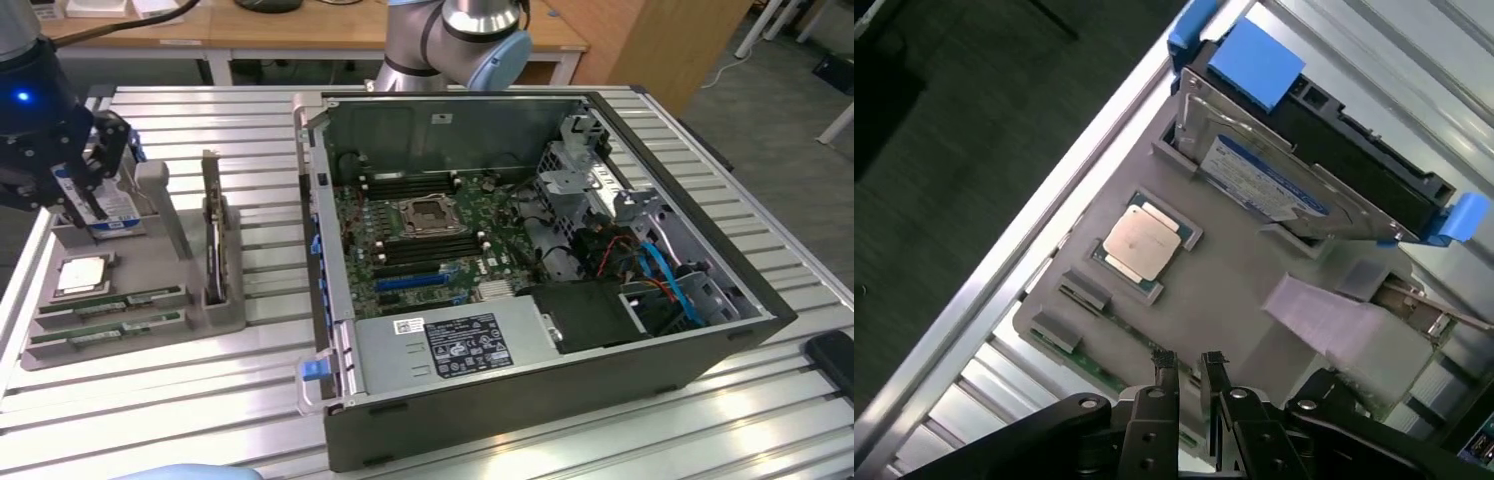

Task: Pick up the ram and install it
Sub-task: 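Pick up the ram and move it above insertion slot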

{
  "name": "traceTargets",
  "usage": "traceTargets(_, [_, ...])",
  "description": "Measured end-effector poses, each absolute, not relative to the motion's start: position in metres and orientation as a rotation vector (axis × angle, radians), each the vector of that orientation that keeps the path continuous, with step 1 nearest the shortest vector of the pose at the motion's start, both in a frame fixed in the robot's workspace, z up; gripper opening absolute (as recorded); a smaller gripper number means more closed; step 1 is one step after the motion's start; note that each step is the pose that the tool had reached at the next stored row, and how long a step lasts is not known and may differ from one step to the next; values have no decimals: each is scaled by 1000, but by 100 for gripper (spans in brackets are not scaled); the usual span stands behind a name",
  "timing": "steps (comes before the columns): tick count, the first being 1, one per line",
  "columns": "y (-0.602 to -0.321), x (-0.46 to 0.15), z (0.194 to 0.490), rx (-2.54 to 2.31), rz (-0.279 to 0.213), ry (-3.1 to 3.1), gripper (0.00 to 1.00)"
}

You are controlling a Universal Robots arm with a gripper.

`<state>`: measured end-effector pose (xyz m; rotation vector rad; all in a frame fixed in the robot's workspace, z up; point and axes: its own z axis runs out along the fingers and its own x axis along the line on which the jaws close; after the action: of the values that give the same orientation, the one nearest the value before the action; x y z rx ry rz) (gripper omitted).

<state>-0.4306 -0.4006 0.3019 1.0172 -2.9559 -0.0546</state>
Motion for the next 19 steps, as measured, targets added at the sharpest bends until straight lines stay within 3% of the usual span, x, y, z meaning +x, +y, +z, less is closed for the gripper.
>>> traceTargets(19, [-401, -431, 302, 1473, -50, -2752, 24])
